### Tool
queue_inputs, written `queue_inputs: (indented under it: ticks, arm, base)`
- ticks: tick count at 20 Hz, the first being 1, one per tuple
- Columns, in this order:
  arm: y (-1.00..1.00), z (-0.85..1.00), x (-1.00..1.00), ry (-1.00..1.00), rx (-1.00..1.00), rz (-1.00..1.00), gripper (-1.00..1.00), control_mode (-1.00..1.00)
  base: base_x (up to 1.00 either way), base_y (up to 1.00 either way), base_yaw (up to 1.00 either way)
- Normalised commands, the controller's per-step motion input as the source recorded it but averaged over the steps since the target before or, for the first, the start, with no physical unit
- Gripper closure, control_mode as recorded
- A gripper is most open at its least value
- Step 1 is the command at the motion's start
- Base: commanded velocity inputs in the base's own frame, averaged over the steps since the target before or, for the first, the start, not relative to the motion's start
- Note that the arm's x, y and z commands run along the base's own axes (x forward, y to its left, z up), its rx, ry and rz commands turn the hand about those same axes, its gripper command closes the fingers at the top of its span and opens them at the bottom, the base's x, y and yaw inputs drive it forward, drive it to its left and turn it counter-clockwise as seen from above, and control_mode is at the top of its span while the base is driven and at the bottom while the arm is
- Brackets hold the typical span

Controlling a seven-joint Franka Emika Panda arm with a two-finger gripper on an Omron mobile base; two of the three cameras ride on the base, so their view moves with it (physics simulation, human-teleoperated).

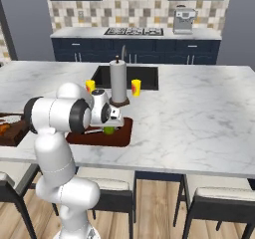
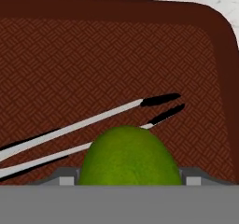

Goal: Gather the eggplant and lime from the fridge and place them on a tray on the dining counter. Then gather the chicken drumsticks from the fridge and place them on the other tray.

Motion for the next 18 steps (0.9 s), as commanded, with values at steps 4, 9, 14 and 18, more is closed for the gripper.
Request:
queue_inputs:
  ticks: [4, 9, 14, 18]
  arm:
    - [0.00, -0.04, 0.03, 0.02, 0.00, 0.00, -1.00, -1.00]
    - [0.00, 0.13, -0.01, -0.13, 0.00, -0.04, -1.00, -1.00]
    - [0.00, 0.40, -0.09, -0.03, 0.00, -0.11, -1.00, -1.00]
    - [0.00, 0.49, -0.06, 0.00, 0.00, -0.08, -1.00, -1.00]
  base:
    - [0.00, 0.00, 0.00]
    - [0.00, 0.00, 0.00]
    - [0.00, 0.00, 0.00]
    - [0.00, 0.00, 0.00]
